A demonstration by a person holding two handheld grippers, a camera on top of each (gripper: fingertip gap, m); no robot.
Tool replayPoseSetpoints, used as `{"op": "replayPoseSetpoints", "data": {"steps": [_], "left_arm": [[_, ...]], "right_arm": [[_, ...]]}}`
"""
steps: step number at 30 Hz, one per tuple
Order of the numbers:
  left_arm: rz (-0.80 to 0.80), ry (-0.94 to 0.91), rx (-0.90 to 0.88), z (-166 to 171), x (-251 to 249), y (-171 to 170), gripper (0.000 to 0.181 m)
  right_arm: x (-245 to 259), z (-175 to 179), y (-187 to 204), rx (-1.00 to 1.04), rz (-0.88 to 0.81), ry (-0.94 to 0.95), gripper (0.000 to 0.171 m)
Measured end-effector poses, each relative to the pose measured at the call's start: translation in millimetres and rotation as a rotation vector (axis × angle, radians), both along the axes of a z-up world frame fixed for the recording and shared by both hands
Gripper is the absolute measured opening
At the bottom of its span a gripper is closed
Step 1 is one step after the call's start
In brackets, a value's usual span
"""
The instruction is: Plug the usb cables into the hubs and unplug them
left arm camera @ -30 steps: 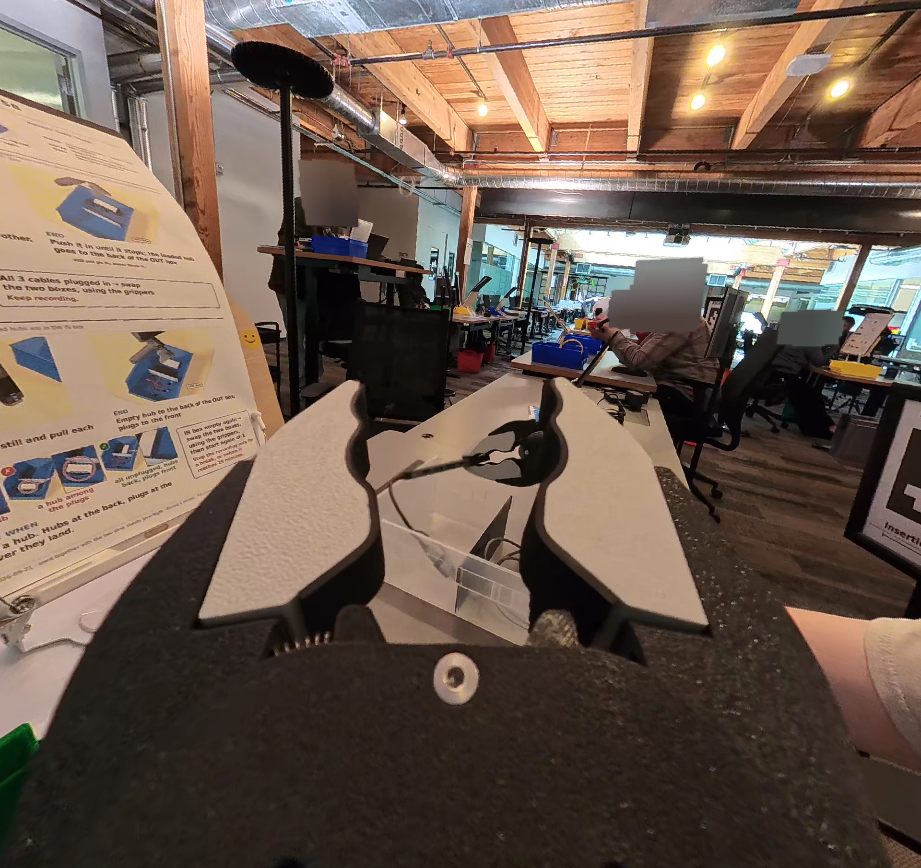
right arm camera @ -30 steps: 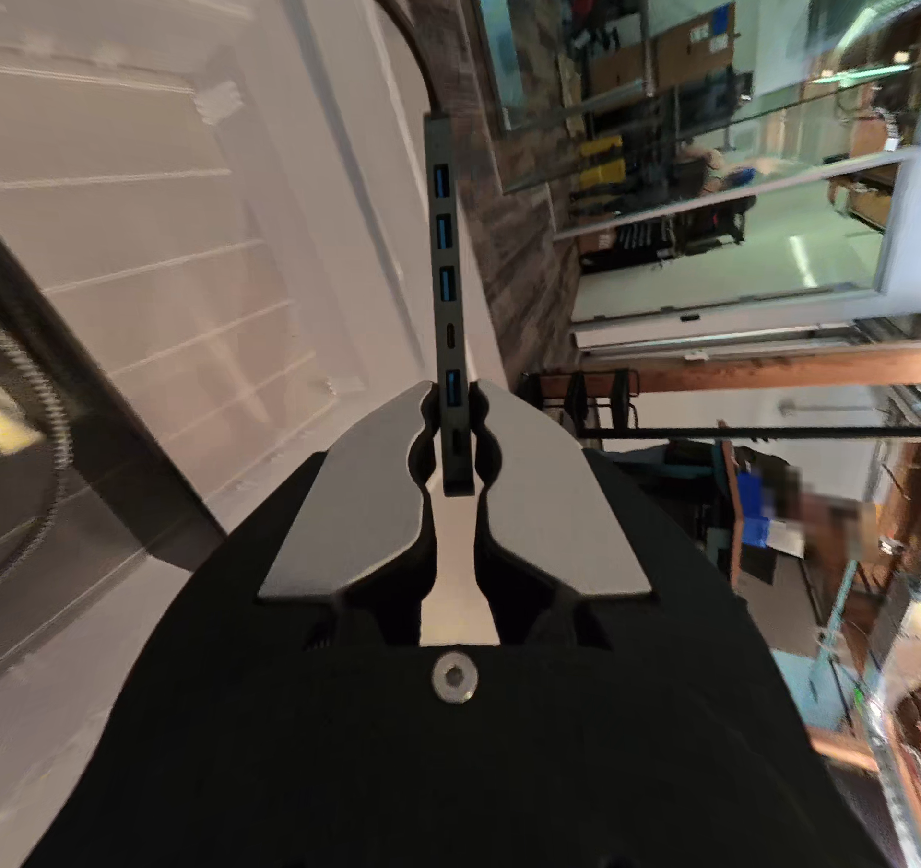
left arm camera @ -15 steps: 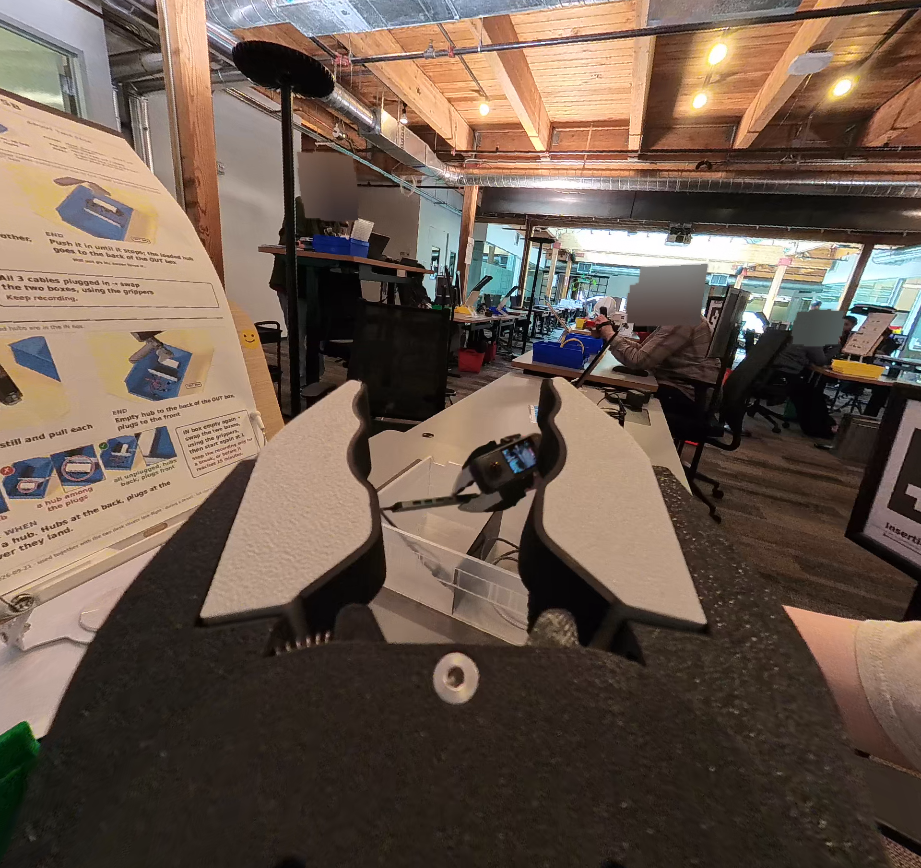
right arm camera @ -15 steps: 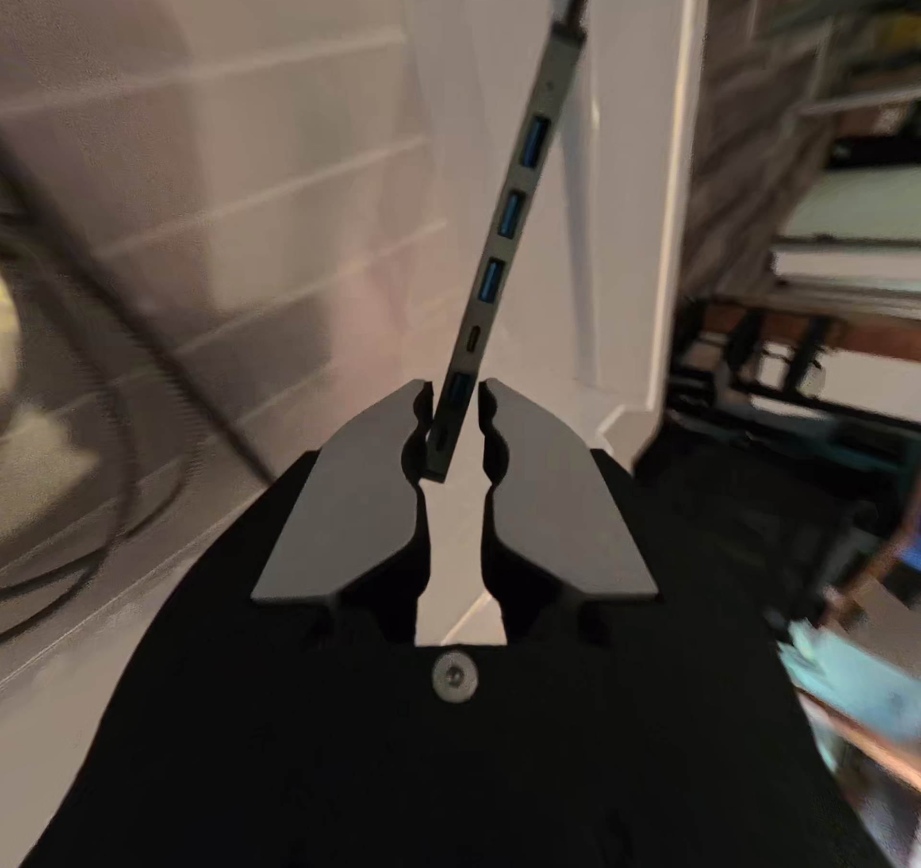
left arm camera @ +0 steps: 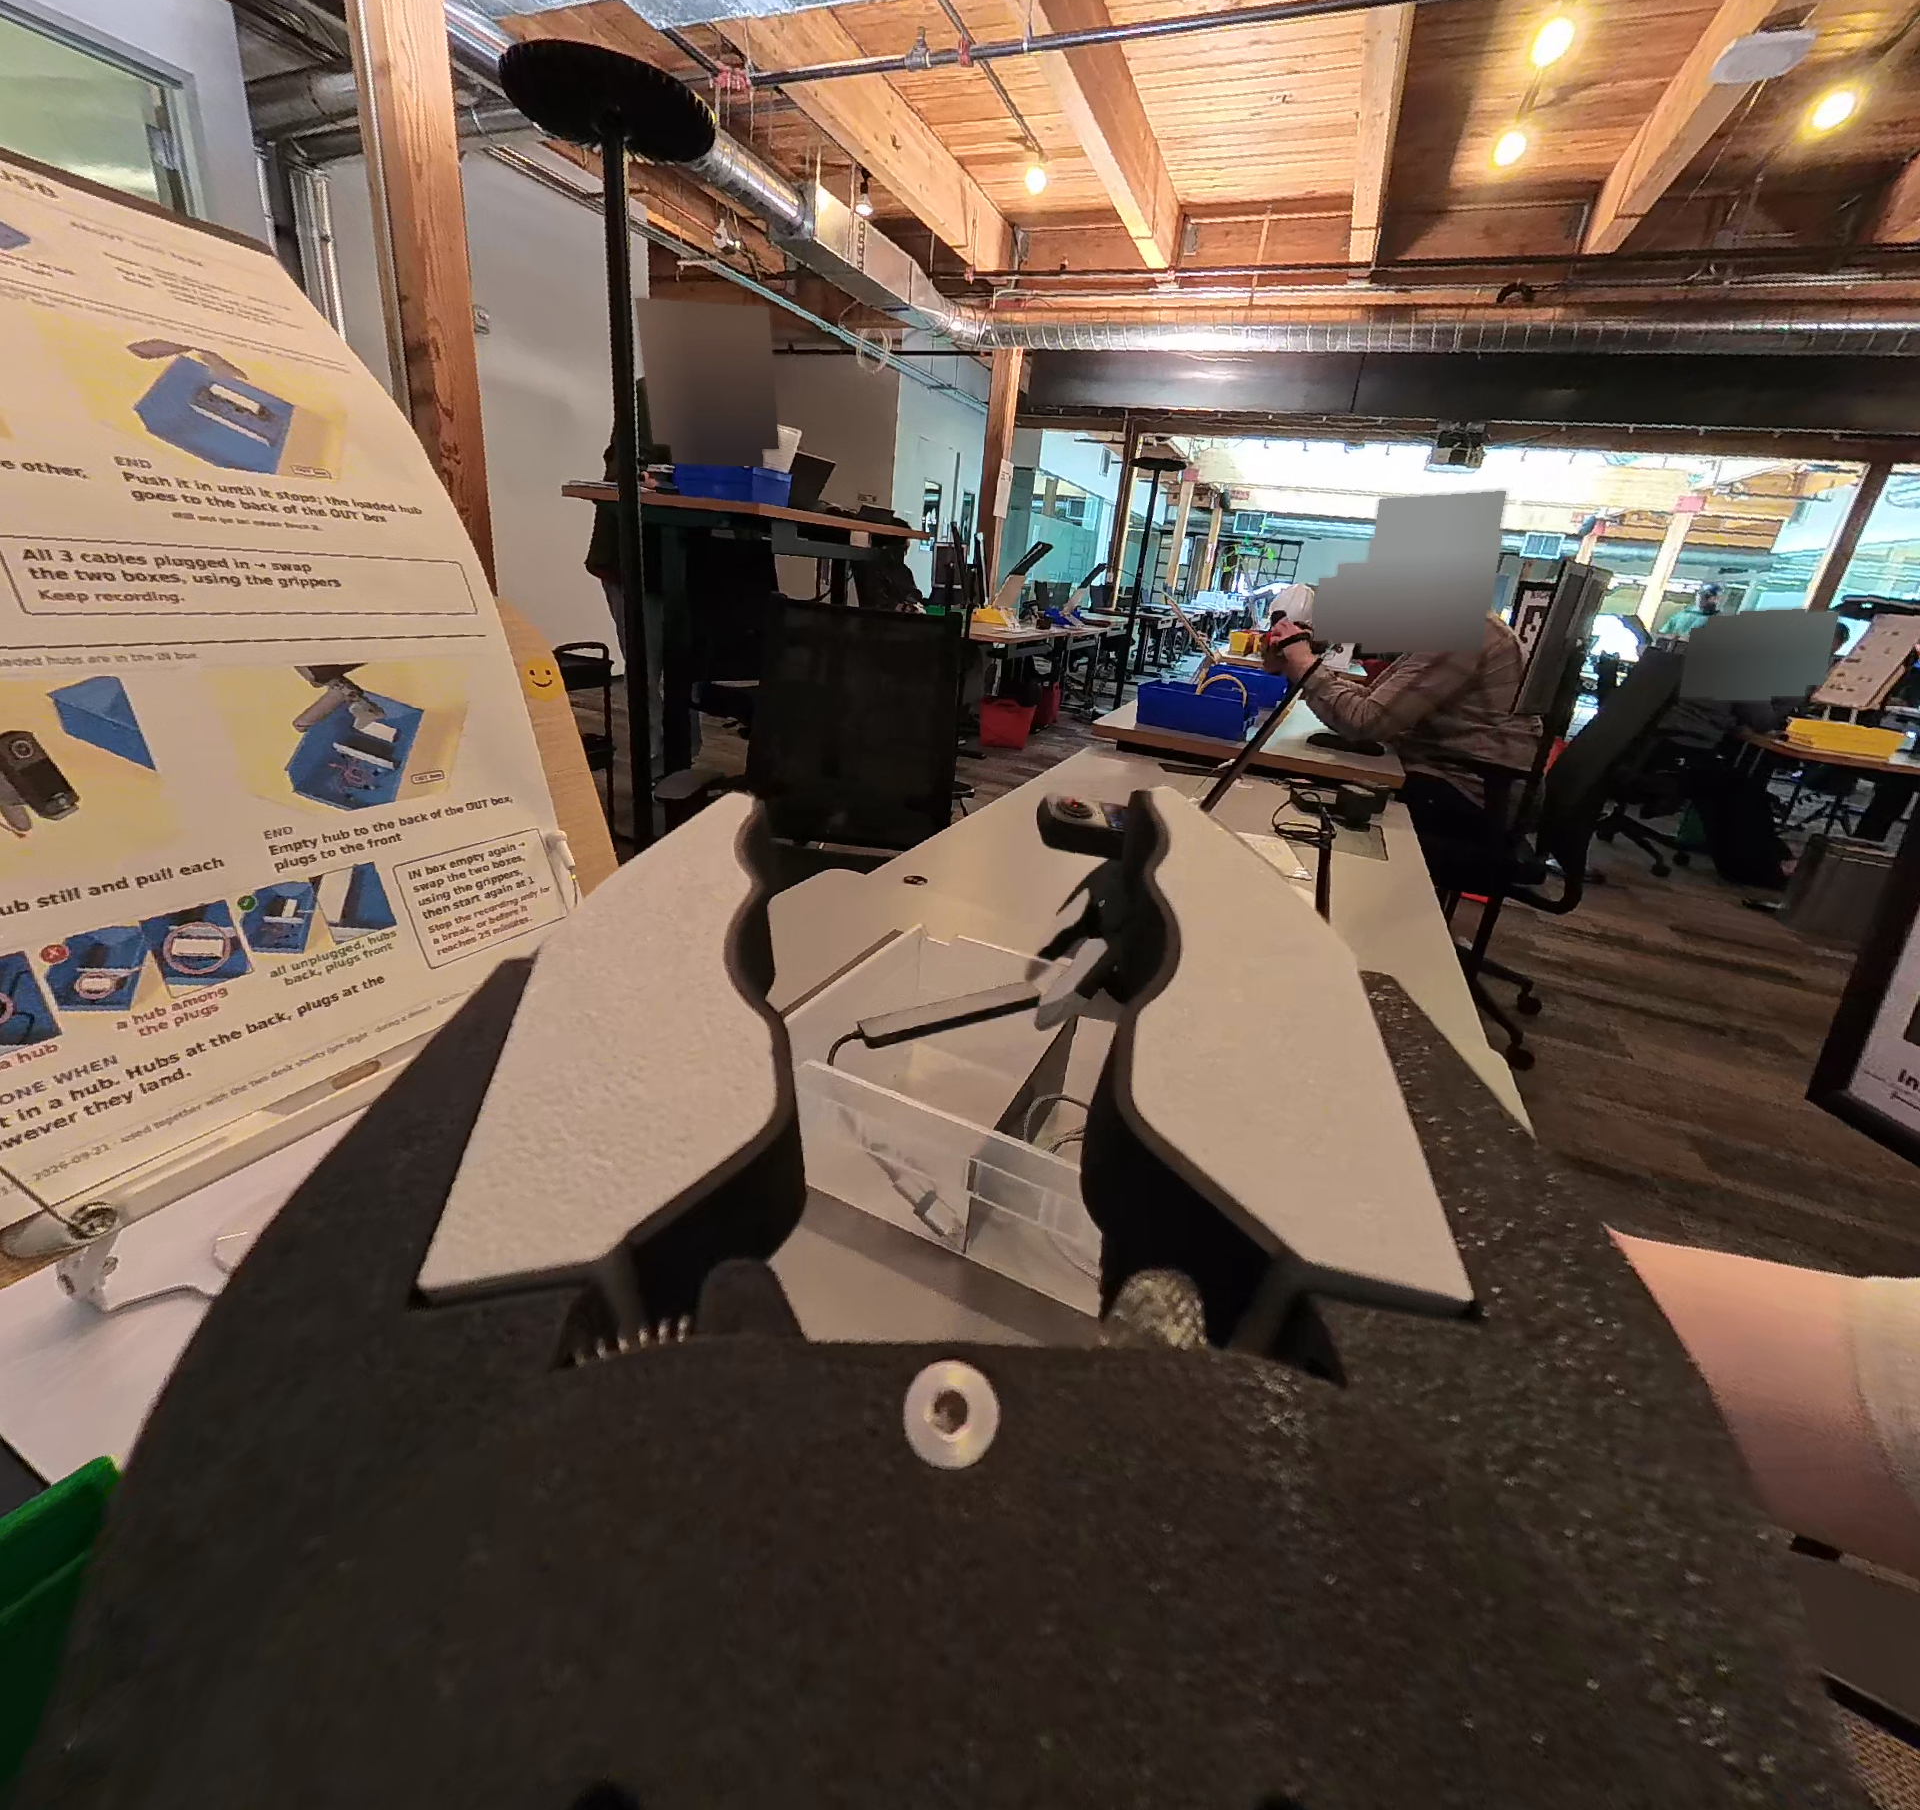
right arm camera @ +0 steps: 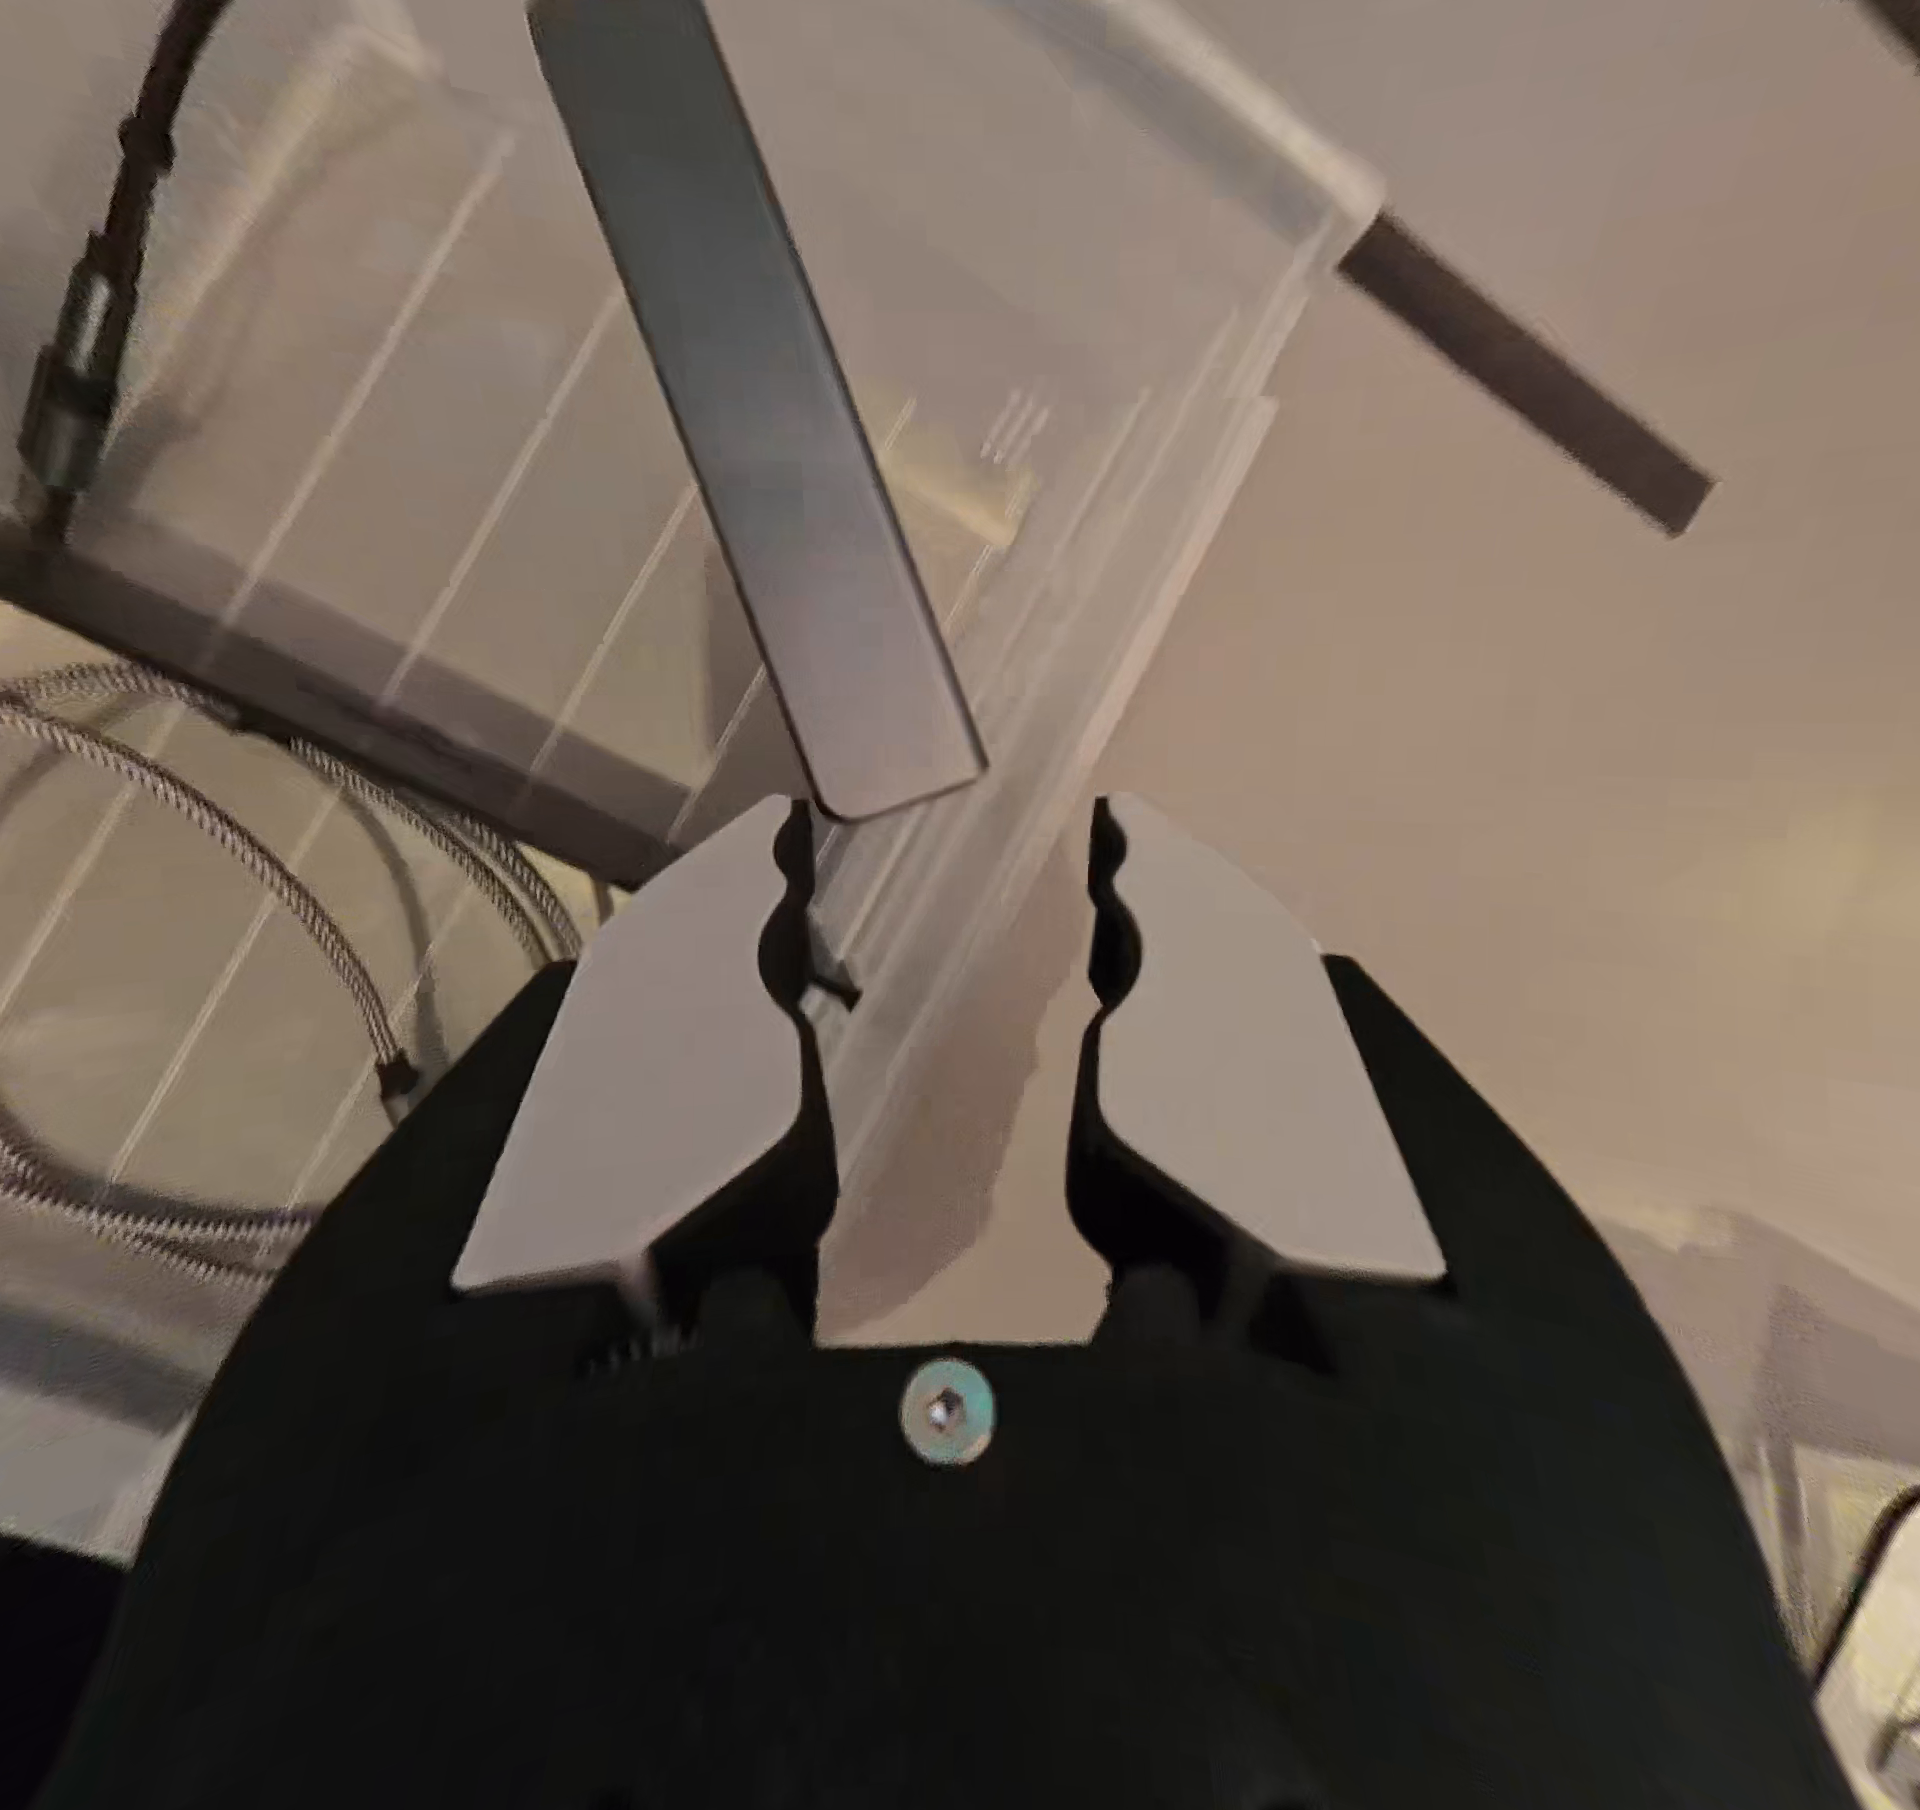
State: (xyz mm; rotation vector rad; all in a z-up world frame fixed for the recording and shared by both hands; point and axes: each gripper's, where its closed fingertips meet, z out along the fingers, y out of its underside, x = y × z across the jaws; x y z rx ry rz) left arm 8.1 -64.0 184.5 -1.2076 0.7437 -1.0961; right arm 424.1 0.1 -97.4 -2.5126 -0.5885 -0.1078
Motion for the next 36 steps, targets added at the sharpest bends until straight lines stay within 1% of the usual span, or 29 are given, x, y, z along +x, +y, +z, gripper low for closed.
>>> {"op": "replayPoseSetpoints", "data": {"steps": [1,3,5,6,8,10,12,16,18,22,25,28,32,36], "left_arm": [[0.002,0.002,-0.001,0,0,0,0.064],[0.008,0.003,-0.001,0,-1,1,0.064],[0.01,0.002,-0.001,0,-2,2,0.064],[0.01,0.002,0.0,0,-2,2,0.063],[0.012,0.01,-0.002,-2,0,3,0.063],[0.011,0.019,-0.005,-4,2,3,0.063],[0.008,0.028,-0.008,-6,4,4,0.063],[0.024,0.042,-0.006,-8,3,6,0.063],[0.037,0.035,-0.004,-6,-1,8,0.063],[0.061,0.018,-0.007,-3,-13,13,0.063],[0.074,-0.005,-0.007,1,-23,15,0.062],[0.084,-0.027,-0.002,5,-30,15,0.061],[0.082,-0.025,0.0,5,-29,15,0.061],[0.067,-0.007,0.004,3,-23,12,0.061]], "right_arm": [[1,-2,-4,-0.016,-0.01,0.011,0.052],[0,4,-9,-0.01,-0.018,0.054,0.051],[5,13,-12,0.003,-0.075,0.092,0.051],[8,14,-14,-0.01,-0.114,0.117,0.048],[8,9,-19,-0.075,-0.186,0.208,0.035],[0,-2,-22,-0.171,-0.224,0.354,0.01],[3,-2,-19,-0.173,-0.261,0.438,0.01],[32,-3,-29,-0.153,-0.386,0.375,0.005],[39,-3,-35,-0.152,-0.452,0.445,0.006],[42,-2,-37,-0.149,-0.526,0.586,0.01],[41,-2,-38,-0.174,-0.6,0.625,0.011],[36,-2,-29,-0.172,-0.654,0.656,0.012],[28,-2,-8,-0.136,-0.658,0.669,0.012],[40,-2,-1,-0.082,-0.74,0.697,0.012]]}}
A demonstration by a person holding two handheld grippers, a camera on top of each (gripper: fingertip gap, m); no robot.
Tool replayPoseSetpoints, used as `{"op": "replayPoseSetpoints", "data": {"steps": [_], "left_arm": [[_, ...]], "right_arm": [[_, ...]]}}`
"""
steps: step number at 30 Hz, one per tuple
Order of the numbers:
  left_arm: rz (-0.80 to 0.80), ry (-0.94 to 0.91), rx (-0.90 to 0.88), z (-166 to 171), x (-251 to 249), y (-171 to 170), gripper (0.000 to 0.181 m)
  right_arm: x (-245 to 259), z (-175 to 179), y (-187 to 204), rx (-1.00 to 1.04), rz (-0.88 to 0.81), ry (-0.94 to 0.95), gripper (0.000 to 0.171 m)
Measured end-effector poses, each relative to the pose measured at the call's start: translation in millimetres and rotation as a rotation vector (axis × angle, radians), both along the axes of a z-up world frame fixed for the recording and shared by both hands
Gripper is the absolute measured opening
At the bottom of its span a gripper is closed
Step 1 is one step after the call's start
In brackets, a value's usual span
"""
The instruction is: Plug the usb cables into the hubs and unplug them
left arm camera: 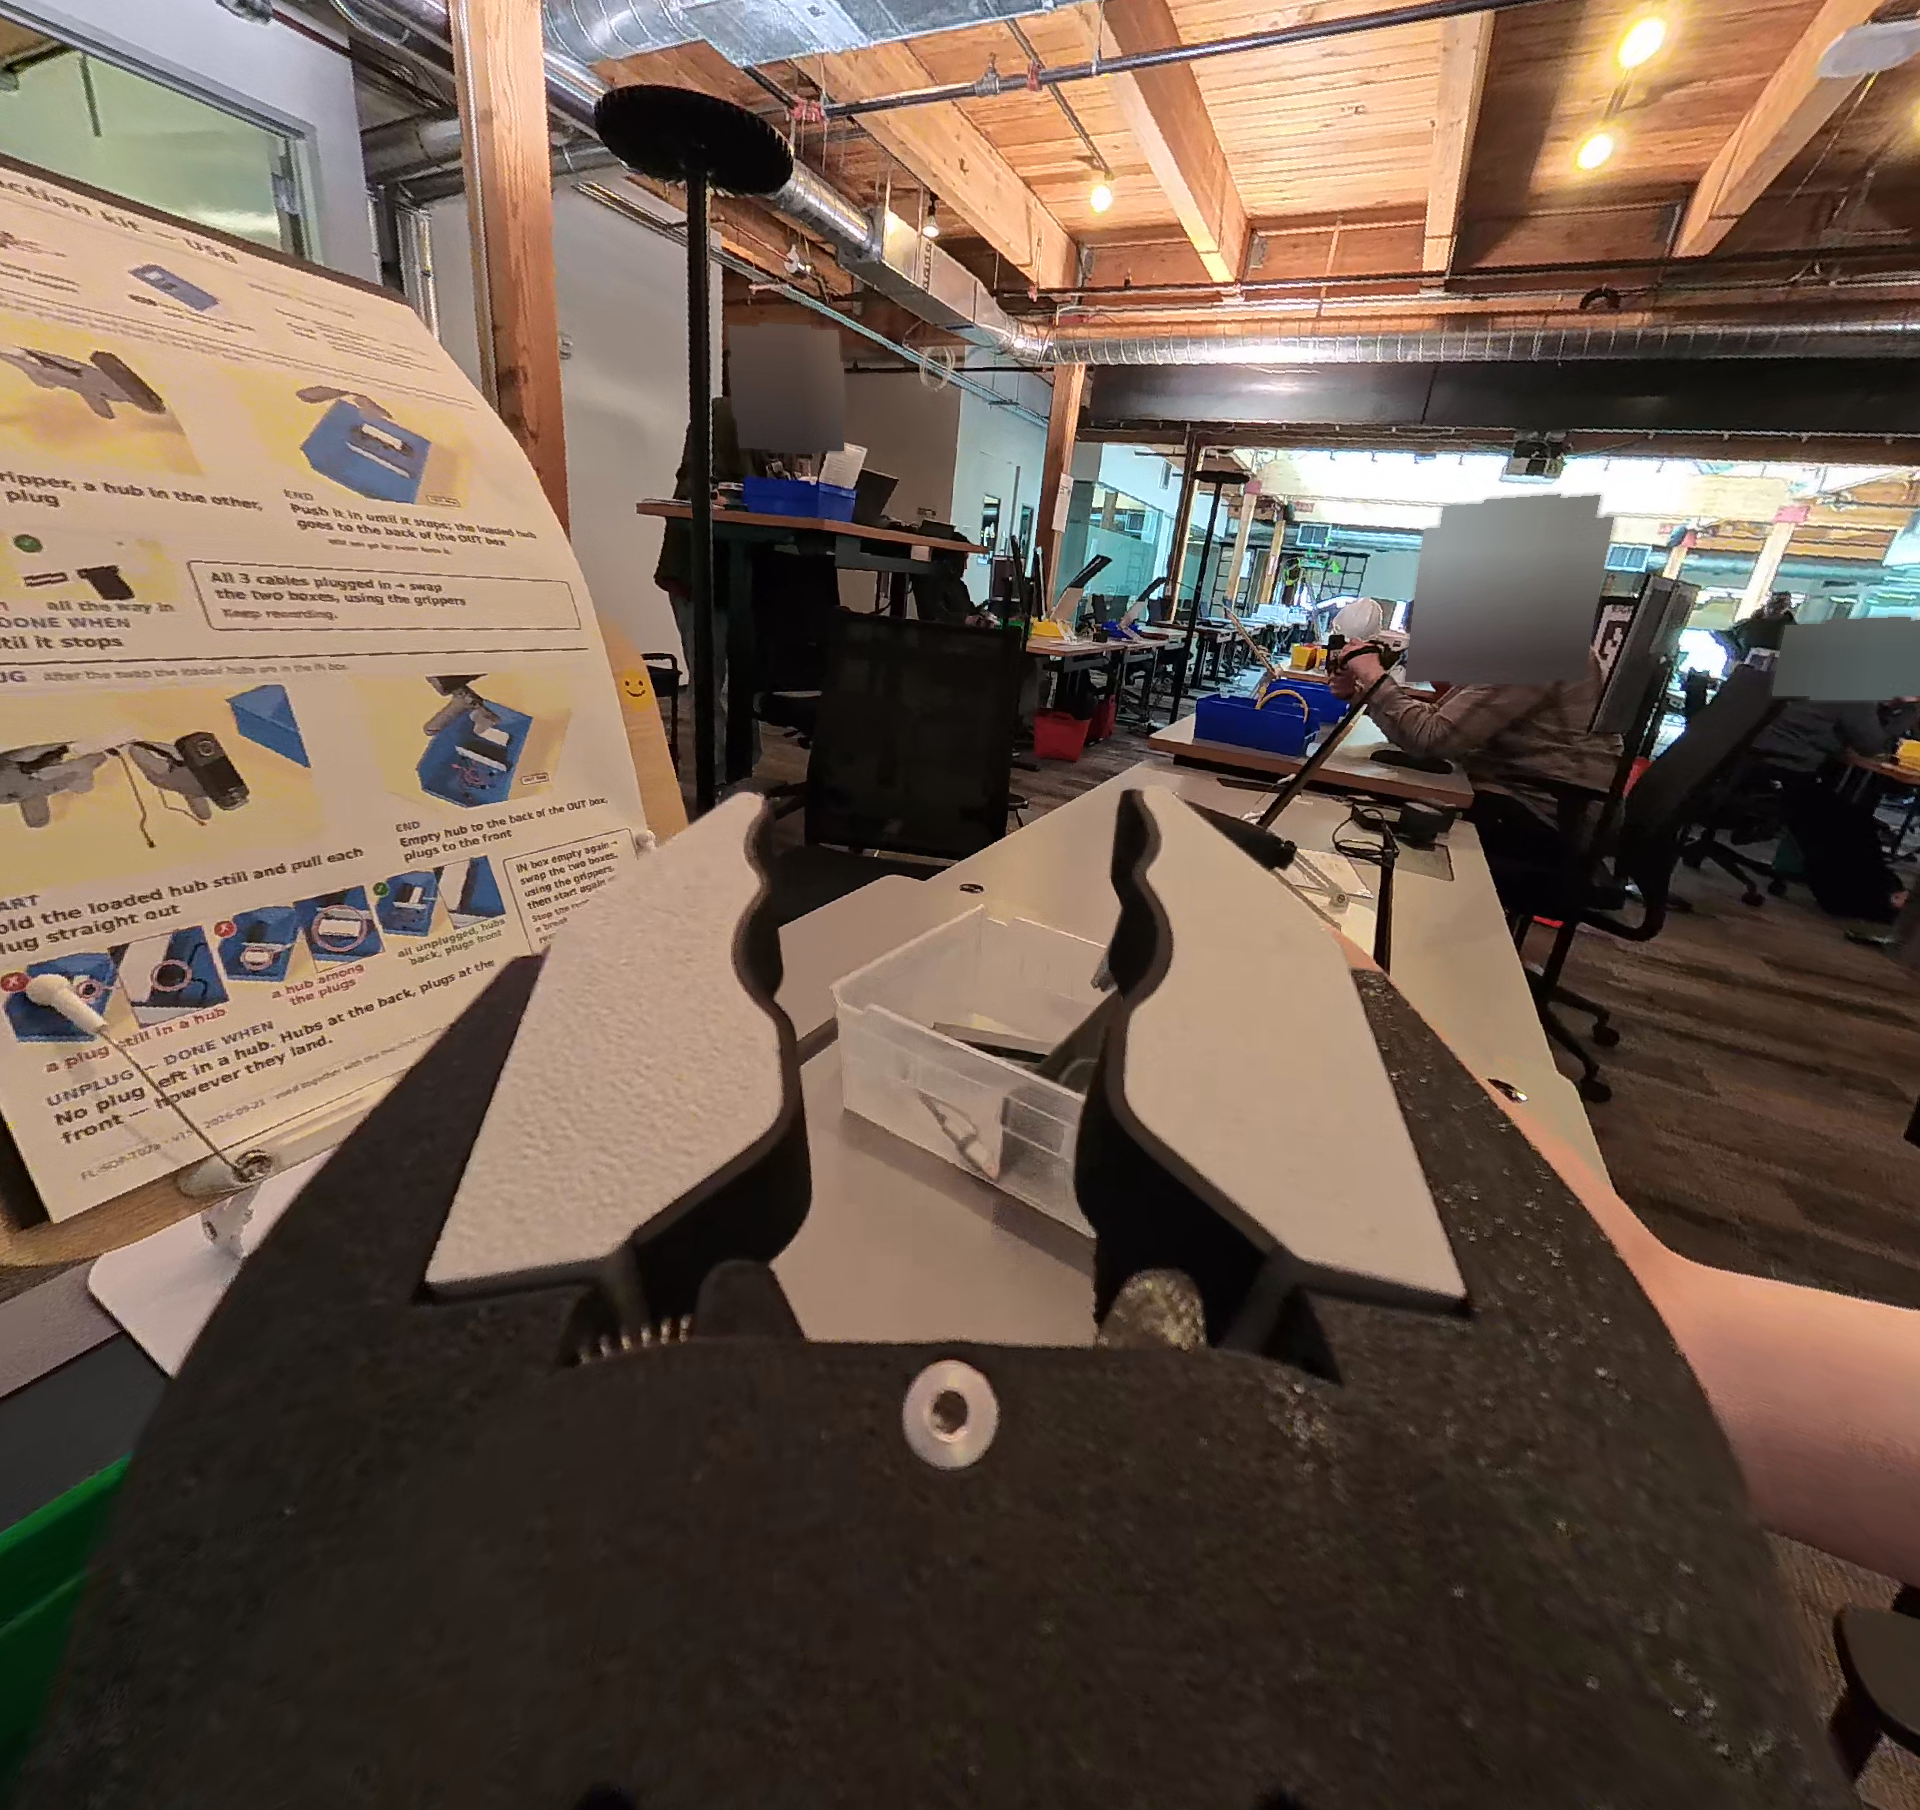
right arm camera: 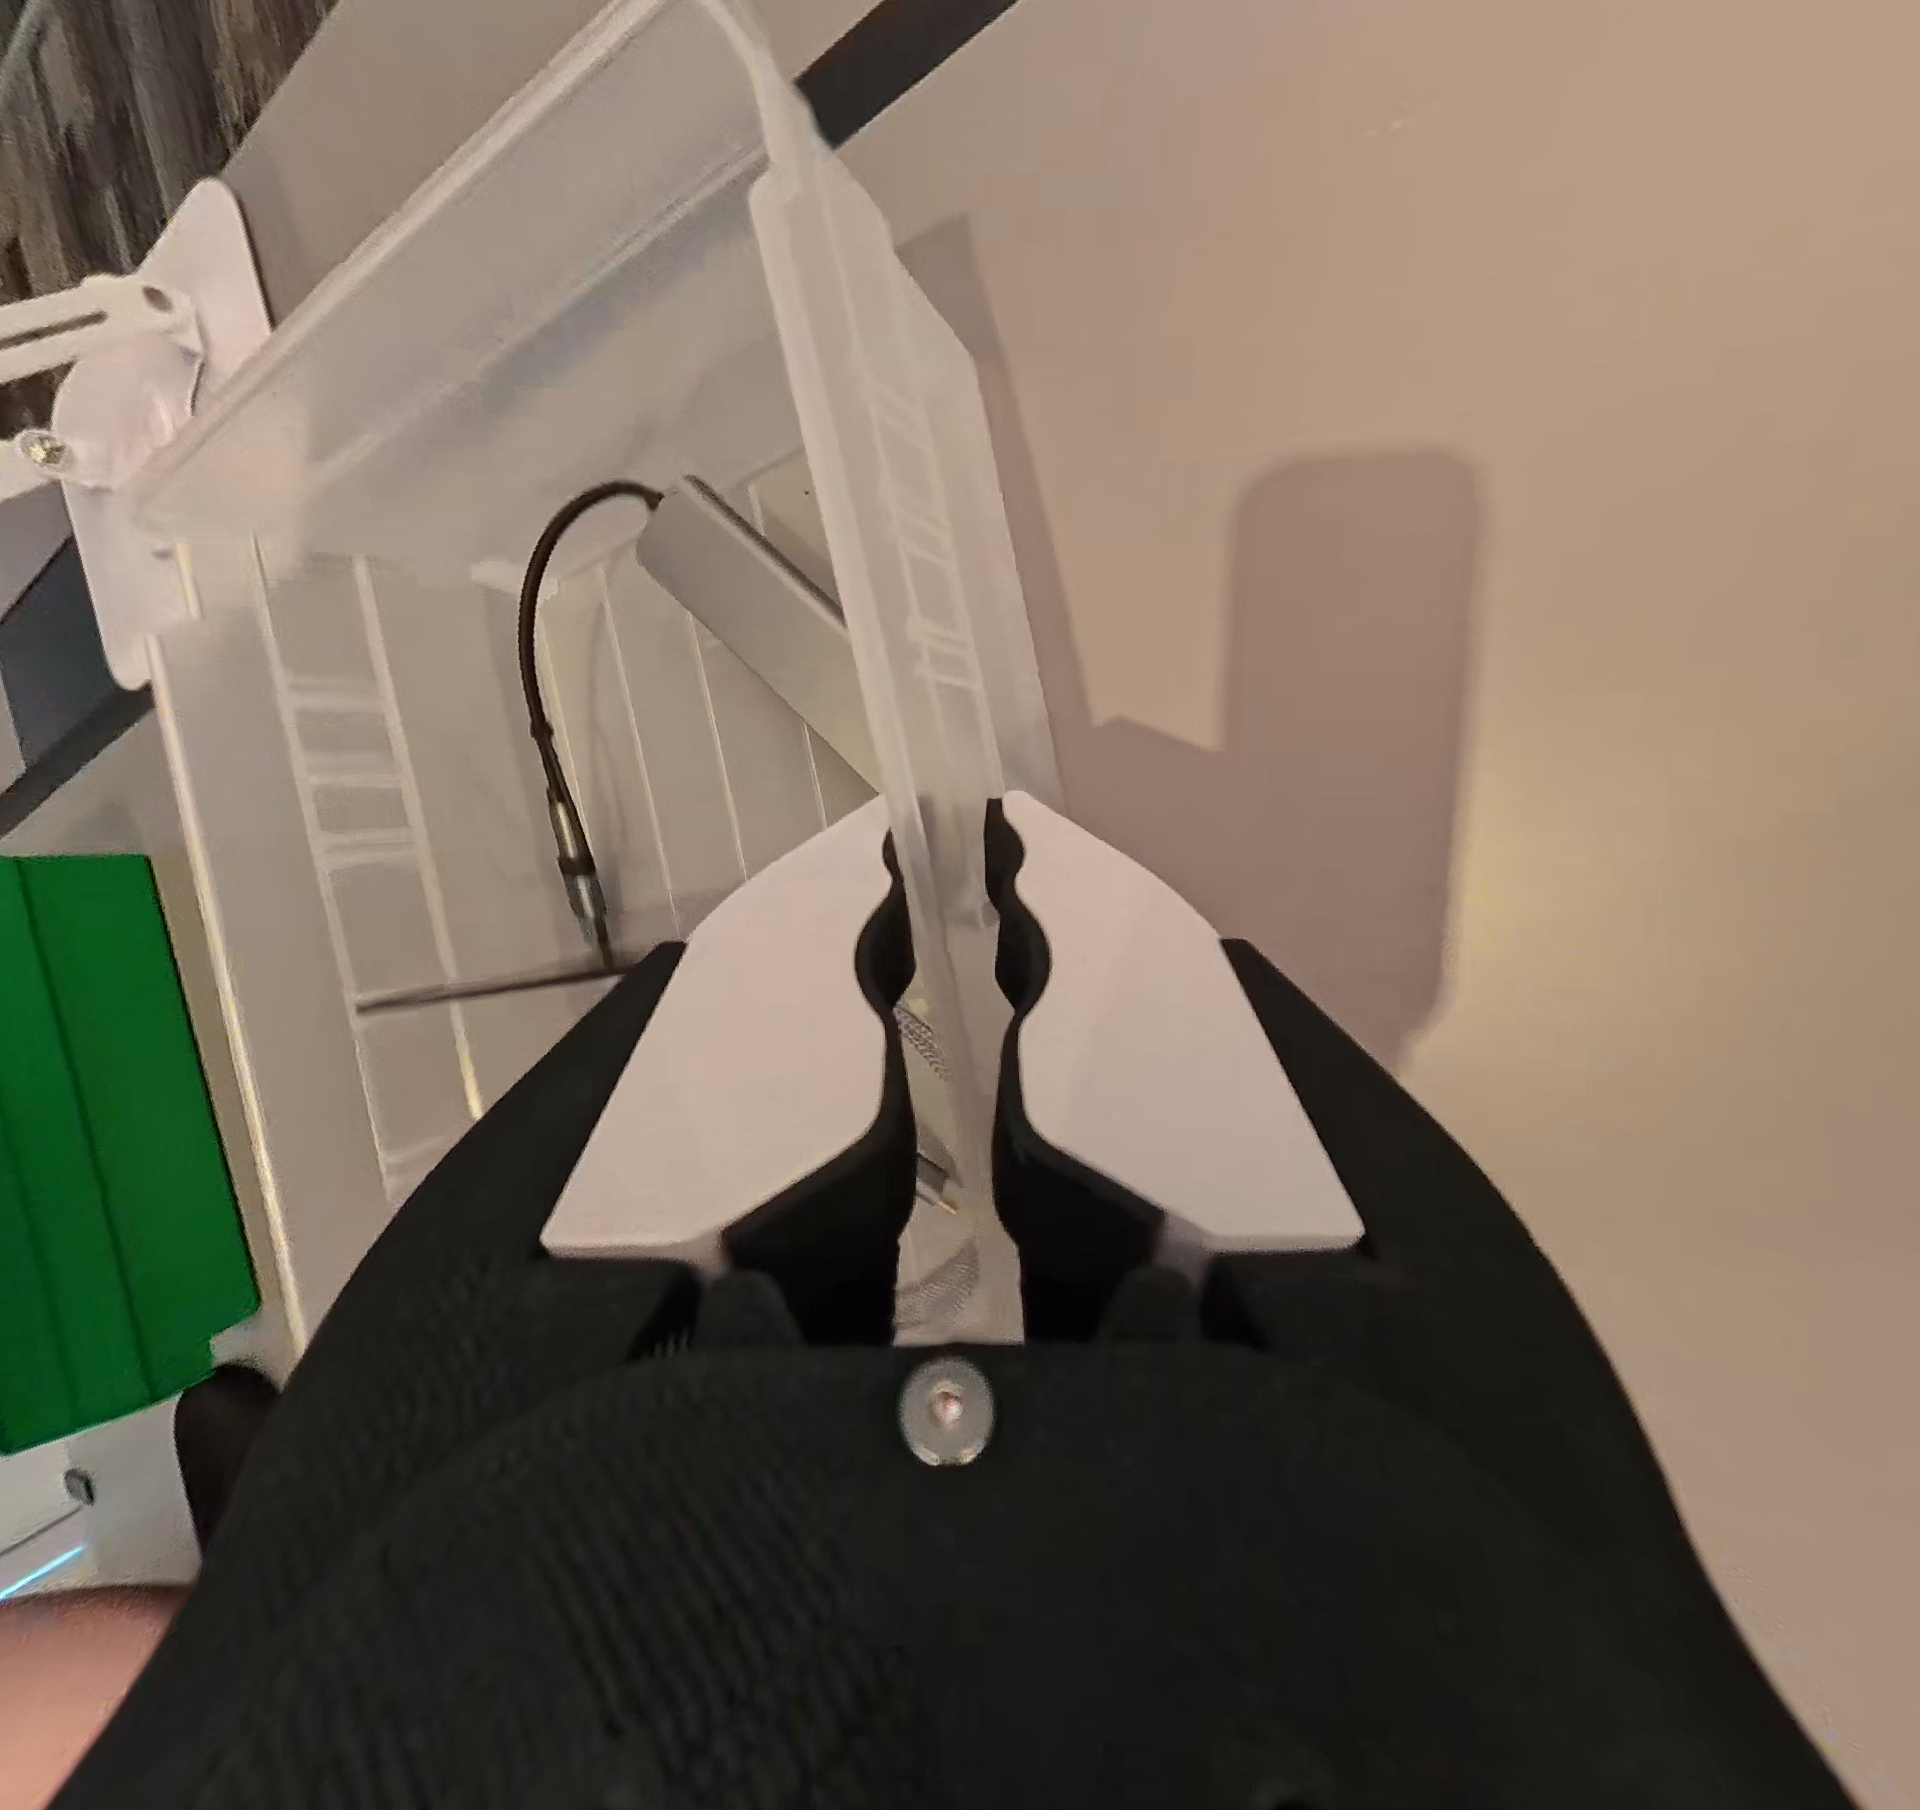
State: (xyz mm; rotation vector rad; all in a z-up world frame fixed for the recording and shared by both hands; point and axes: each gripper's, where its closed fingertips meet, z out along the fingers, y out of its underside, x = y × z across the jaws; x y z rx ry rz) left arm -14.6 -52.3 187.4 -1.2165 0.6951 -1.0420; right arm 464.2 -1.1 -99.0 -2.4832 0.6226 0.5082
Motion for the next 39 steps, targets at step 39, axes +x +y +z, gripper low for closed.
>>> {"op": "replayPoseSetpoints", "data": {"steps": [39], "left_arm": [[0.299,0.349,-0.035,-49,-70,49,0.06]], "right_arm": [[9,-4,-15,-0.046,0.251,-0.264,0.005]]}}
